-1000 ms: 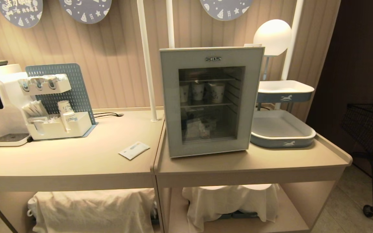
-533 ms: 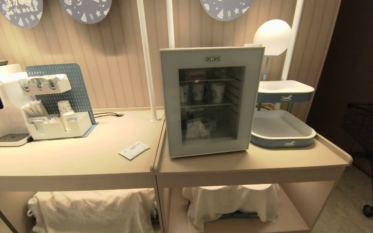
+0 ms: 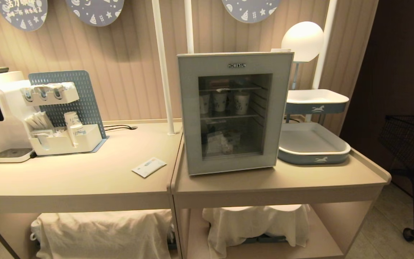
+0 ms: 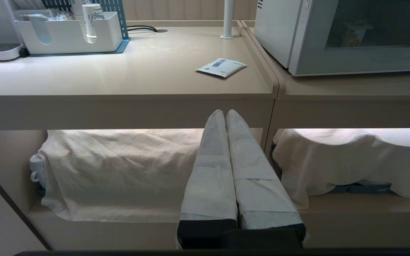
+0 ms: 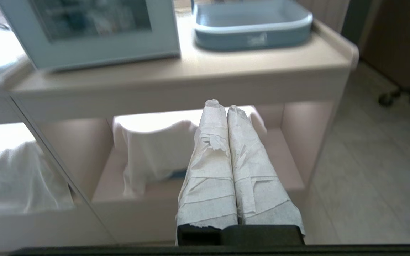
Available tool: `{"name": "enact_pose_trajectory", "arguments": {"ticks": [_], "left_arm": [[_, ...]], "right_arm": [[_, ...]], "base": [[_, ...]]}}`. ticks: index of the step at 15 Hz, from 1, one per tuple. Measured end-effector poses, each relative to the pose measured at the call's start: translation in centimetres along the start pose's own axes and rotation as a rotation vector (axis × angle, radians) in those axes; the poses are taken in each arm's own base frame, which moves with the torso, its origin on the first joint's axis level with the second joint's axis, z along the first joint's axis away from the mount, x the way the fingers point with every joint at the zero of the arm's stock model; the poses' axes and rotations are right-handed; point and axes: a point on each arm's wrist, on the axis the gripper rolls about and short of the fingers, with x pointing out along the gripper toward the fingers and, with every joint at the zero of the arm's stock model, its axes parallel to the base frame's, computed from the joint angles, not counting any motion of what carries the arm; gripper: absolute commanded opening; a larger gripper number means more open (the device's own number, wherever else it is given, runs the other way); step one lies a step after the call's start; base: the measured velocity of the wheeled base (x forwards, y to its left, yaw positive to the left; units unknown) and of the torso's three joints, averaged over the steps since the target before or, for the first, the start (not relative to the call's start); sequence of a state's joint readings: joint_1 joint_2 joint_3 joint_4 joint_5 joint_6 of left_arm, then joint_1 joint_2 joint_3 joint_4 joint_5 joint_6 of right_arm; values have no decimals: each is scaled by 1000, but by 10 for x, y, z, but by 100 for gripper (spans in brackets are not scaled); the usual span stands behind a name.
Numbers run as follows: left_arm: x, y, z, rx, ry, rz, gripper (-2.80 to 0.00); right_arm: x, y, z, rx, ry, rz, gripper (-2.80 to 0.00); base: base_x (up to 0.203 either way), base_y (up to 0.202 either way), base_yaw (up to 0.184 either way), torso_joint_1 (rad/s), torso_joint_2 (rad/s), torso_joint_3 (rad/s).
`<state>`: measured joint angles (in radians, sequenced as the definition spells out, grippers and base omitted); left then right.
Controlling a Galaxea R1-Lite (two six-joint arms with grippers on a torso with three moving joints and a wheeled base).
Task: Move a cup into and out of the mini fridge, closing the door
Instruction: Open the freezer door
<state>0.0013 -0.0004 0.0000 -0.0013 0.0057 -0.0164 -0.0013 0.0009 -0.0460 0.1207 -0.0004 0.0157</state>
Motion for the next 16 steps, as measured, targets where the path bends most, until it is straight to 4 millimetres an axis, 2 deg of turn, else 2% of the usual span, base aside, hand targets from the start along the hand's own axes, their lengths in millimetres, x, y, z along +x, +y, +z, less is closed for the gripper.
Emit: {"name": "enact_pose_trajectory", "arguments": {"ticks": [4, 10, 16], "left_arm": [[0, 0, 0, 1, 0, 0, -280], [0, 0, 0, 1, 0, 0, -280], [0, 0, 0, 0, 0, 0, -280]], "right_arm": [[0, 0, 1, -1, -19, 1, -280], [0, 0, 1, 1, -18, 0, -280], [0, 0, 1, 1, -19, -1, -280]], "base": [[26, 0, 1, 2, -1, 0], [163, 0, 0, 6, 6, 0], [0, 0, 0, 0, 0, 0]]}}
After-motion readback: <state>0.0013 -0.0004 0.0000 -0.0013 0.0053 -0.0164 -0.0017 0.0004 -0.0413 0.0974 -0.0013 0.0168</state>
